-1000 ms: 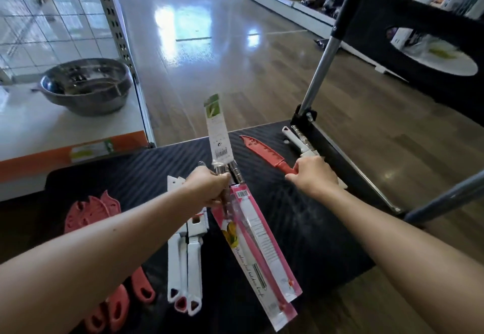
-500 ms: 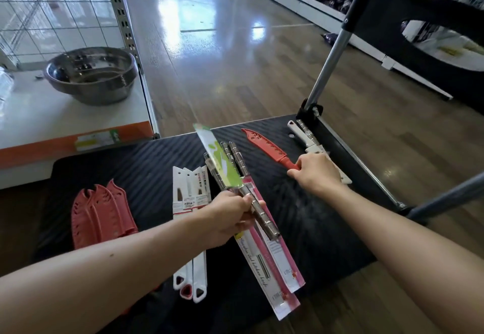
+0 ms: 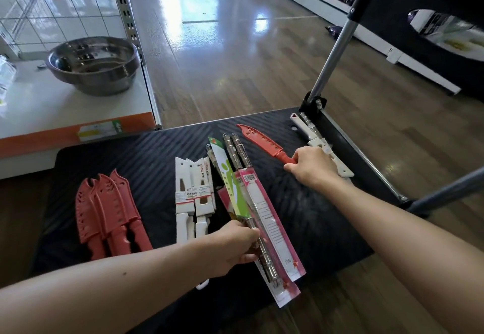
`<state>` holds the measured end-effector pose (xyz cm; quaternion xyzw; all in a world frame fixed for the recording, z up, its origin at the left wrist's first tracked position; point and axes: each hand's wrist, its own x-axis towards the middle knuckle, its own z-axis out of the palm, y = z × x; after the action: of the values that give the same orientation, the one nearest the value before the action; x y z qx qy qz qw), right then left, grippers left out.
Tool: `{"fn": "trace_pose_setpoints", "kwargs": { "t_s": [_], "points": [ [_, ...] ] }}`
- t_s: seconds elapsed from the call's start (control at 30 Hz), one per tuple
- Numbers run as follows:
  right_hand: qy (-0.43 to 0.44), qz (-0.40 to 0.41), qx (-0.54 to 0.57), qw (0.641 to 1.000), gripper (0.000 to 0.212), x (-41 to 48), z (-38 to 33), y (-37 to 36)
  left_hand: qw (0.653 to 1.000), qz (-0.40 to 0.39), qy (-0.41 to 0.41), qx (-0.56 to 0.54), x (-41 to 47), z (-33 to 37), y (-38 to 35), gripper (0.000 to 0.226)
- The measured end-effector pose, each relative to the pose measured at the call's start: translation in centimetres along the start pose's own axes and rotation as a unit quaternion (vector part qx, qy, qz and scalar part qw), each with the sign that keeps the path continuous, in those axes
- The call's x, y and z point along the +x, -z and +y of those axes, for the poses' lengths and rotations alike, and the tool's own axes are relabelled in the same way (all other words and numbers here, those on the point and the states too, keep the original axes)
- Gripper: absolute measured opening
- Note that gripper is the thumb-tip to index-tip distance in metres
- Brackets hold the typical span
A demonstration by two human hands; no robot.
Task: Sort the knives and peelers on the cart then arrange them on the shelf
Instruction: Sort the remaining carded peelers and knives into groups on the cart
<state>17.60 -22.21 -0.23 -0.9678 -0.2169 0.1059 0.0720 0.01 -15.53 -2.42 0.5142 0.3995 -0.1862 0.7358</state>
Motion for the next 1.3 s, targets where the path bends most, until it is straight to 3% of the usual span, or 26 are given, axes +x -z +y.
{"fn": "trace_pose_setpoints", "kwargs": {
  "t_s": [1.03,1.2,1.3],
  "points": [
    [0.026,0.007,-0.011,1.0,0.027,-0.5,-1.1,-1.4,0.996,0.007,0.014,0.088,0.0,-0.1,0.5,0.01],
    [0.023,0.009,-0.005,1.0,0.027,-0.5,-0.9,-1.6,0.996,0.037,-0.004,0.076,0.4,-0.6,0.6,0.02],
    [0.019,0.012,-0.004,1.0,0.026,-0.4,-0.7,-1.6,0.996,0.051,-0.02,0.064,0.4,-0.4,0.8,0.006]
  ]
}}
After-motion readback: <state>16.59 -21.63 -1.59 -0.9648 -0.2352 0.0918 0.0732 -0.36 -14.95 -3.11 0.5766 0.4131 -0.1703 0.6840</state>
